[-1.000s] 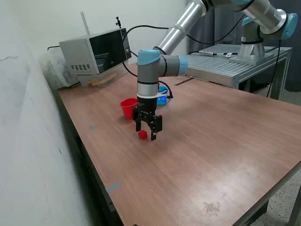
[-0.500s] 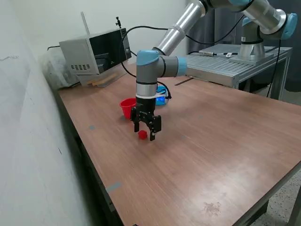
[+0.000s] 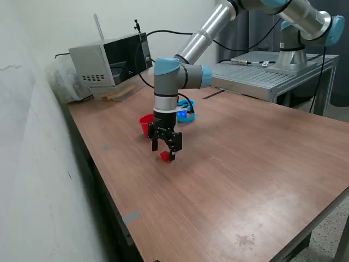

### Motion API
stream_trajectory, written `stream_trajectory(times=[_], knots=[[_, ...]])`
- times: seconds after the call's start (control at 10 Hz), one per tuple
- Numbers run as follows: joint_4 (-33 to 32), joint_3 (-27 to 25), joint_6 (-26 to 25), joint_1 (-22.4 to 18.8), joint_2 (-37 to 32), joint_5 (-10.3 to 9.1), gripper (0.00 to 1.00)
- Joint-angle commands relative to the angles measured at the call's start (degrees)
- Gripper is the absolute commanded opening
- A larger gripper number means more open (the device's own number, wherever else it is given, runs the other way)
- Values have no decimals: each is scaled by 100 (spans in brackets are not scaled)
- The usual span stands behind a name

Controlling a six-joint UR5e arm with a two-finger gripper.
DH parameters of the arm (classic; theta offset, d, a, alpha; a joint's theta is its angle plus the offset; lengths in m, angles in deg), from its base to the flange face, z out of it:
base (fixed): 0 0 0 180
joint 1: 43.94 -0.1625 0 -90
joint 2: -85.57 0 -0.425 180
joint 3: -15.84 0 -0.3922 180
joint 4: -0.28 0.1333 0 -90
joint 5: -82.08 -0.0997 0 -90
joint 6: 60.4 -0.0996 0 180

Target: Place red objects in the red bin, and blue objects in the blue bin.

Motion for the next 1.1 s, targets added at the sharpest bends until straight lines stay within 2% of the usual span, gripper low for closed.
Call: stream_trajectory(times=[0.0,0.6,0.7,1.0], knots=[[-9,5,11,56,3,-1,100],[-106,-21,2,47,3,-79,100],[-106,-21,2,47,3,-80,0],[-106,-30,11,47,-5,-71,0]])
